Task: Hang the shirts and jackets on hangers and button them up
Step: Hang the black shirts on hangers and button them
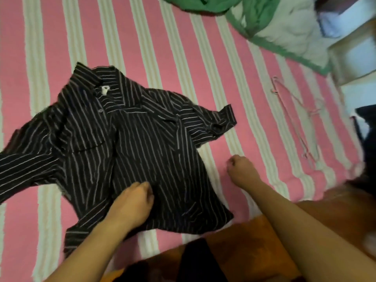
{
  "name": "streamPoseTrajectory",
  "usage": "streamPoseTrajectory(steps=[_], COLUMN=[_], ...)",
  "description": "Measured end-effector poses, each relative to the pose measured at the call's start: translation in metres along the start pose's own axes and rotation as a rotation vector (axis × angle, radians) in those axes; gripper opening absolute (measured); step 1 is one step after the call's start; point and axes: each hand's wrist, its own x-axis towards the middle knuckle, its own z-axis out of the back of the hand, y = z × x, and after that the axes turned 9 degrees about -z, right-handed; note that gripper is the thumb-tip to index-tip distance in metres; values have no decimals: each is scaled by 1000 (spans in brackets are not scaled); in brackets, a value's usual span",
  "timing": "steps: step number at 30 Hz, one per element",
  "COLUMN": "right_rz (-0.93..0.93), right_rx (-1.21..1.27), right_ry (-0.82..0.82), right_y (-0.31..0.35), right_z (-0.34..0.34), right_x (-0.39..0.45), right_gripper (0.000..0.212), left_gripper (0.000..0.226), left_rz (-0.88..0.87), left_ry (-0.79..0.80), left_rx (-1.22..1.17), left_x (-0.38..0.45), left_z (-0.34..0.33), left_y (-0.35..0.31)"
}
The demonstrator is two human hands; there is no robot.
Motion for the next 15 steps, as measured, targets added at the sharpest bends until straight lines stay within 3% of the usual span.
streamPoseTrajectory(steps=[3,8,11,15], right_rz=[-81,-215,-367,-393], right_rx=[112,101,102,117], right_ry=[-106,-231,-300,-345], right_y=[-38,-138,-206,-258], right_z=[37,92,115,127], right_x=[39,115,161,210], right_gripper=[30,40,45,67], left_gripper=[10,12,30,60], left_rz=[-89,-109,-121,-36], left_ry=[94,74,121,233], left_rx=[-2,27,92,80], left_x=[50,132,179,213], left_z=[-2,-21,-46,-72], left_y=[-55,-125,-162,-198])
